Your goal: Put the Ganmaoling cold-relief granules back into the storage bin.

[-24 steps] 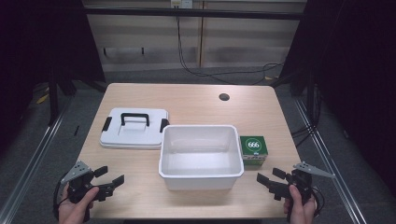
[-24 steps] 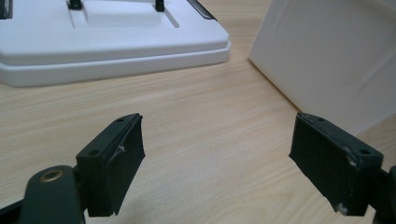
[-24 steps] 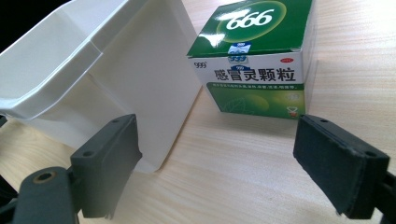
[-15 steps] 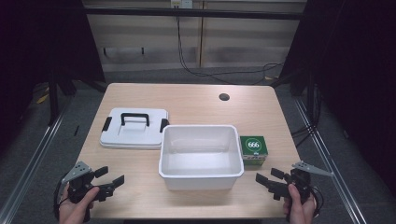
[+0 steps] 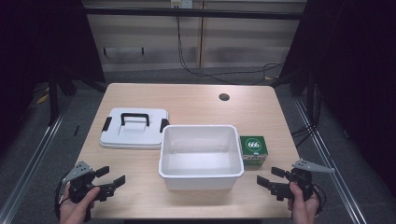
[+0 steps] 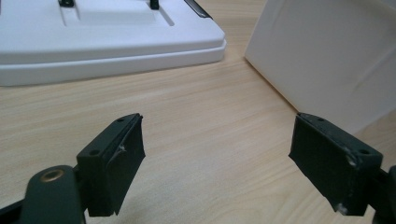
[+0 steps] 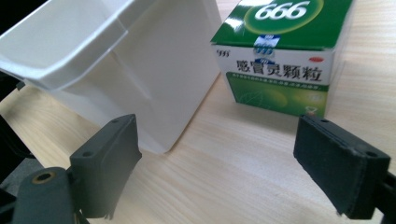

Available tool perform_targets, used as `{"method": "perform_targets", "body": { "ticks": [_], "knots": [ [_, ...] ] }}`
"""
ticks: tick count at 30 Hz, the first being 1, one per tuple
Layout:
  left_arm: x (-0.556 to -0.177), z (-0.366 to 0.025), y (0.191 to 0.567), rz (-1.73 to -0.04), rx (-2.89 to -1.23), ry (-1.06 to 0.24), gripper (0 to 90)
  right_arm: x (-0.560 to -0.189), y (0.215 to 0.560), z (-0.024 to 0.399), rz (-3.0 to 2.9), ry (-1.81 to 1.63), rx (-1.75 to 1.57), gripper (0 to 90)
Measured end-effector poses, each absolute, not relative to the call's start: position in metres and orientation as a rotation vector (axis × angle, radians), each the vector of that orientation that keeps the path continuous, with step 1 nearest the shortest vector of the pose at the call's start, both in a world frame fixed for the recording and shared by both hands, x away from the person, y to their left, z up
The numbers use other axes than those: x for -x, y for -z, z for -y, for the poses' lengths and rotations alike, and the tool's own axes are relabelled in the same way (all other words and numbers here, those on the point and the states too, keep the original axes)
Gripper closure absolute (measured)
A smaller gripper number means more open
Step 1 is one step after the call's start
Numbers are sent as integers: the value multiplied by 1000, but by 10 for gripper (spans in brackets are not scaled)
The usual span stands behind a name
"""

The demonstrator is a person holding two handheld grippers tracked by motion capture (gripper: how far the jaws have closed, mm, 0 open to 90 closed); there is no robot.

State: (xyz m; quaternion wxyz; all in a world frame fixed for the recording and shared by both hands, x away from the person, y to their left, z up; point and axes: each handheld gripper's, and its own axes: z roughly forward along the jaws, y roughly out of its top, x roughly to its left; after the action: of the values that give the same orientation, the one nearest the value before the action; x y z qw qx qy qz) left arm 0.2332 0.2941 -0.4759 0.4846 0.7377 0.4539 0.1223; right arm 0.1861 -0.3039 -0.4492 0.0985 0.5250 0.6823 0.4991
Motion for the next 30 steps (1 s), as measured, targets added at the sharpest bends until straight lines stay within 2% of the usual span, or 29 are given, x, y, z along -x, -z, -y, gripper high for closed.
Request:
{"method": "perform_targets", "body": {
  "ticks": [13, 22, 26, 30],
  "knots": [
    [-234, -294, 477, -1116, -1785, -284, 172, -206, 432, 292, -2208, -1146, -1315, 125],
    [-234, -294, 477, -1105, -1789, -284, 172, -235, 413, 287, -2428, -955, -1202, 130],
    [-234, -293, 477, -1105, -1790, -286, 173, -248, 408, 285, -2505, -920, -1133, 167],
    [-233, -293, 477, -1103, -1790, -283, 173, -256, 398, 281, -2510, -854, -1054, 135]
  ]
}}
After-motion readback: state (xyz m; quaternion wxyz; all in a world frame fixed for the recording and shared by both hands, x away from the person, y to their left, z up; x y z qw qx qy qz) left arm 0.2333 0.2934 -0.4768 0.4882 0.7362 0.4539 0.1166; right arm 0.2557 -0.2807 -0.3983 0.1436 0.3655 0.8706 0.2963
